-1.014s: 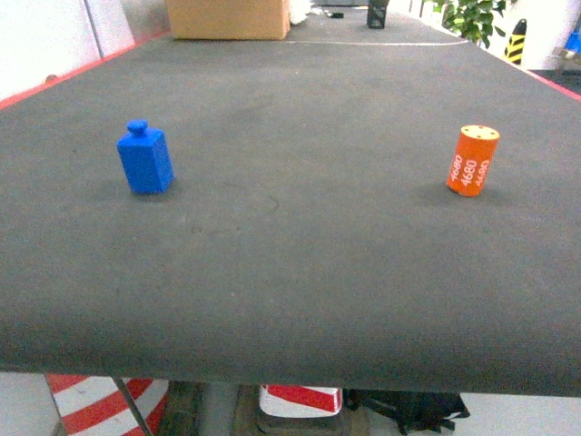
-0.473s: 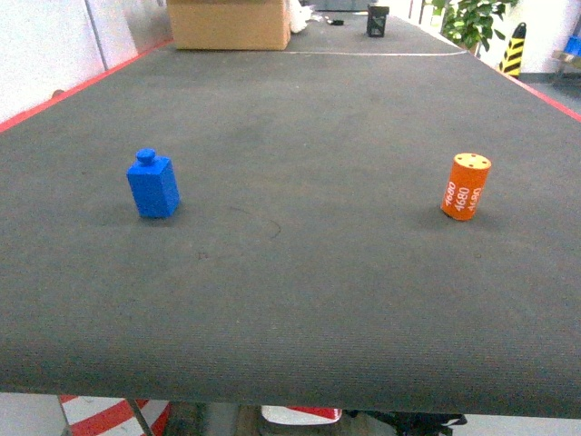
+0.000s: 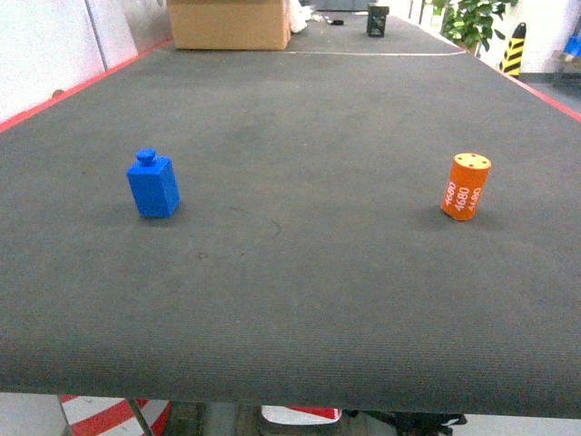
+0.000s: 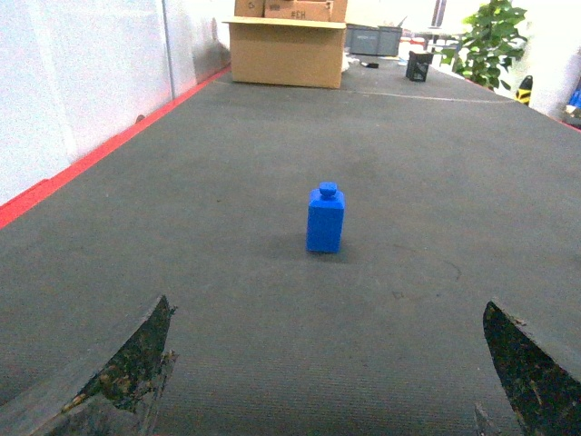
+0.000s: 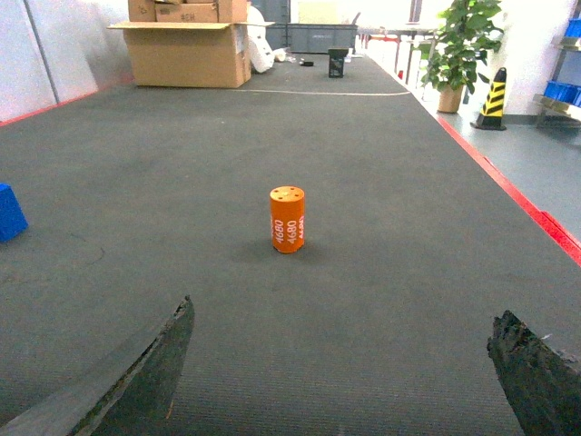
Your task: Sort blue parts and orange caps into right shelf containers
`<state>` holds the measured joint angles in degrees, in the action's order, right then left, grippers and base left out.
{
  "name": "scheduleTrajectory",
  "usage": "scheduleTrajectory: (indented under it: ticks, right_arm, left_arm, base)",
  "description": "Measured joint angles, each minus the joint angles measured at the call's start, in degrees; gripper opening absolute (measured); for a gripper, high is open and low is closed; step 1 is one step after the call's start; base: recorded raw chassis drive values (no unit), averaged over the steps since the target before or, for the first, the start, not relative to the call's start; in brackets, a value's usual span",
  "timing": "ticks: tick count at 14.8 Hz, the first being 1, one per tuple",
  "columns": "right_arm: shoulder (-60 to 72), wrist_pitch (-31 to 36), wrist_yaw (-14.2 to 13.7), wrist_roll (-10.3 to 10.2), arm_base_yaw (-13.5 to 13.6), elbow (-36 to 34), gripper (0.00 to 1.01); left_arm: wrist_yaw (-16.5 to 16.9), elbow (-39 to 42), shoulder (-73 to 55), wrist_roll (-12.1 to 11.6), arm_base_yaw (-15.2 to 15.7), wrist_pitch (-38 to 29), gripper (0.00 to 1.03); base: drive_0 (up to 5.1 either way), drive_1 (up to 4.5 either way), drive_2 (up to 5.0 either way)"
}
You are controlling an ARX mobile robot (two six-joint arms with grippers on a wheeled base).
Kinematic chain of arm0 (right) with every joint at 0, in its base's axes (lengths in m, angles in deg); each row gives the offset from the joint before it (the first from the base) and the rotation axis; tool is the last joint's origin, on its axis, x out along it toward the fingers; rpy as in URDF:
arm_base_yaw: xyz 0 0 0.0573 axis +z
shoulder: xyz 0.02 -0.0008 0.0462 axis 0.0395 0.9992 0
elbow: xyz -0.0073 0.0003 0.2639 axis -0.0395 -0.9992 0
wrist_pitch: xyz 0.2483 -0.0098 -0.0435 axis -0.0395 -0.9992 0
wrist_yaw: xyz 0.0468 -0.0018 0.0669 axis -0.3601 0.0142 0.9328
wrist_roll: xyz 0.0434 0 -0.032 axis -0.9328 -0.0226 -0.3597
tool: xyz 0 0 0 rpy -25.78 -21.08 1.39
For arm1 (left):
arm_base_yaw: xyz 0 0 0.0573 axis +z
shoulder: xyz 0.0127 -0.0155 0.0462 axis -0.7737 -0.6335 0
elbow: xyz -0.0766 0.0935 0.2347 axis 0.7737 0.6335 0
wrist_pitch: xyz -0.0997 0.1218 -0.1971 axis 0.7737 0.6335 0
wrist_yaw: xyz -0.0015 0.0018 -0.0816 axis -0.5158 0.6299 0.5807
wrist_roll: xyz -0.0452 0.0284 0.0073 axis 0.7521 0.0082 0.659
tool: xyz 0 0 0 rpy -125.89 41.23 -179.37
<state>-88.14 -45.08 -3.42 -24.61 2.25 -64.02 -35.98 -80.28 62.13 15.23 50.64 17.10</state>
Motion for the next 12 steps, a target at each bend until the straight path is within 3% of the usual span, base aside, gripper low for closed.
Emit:
scheduleTrajectory:
  ticks: [12]
  right_arm:
    - [0.00,0.00,0.00,0.00,0.00,0.00,0.98]
  left_arm:
    - [0.00,0.00,0.00,0.00,0.00,0.00,0.98]
  base:
    - [0.0,0.00,0.0]
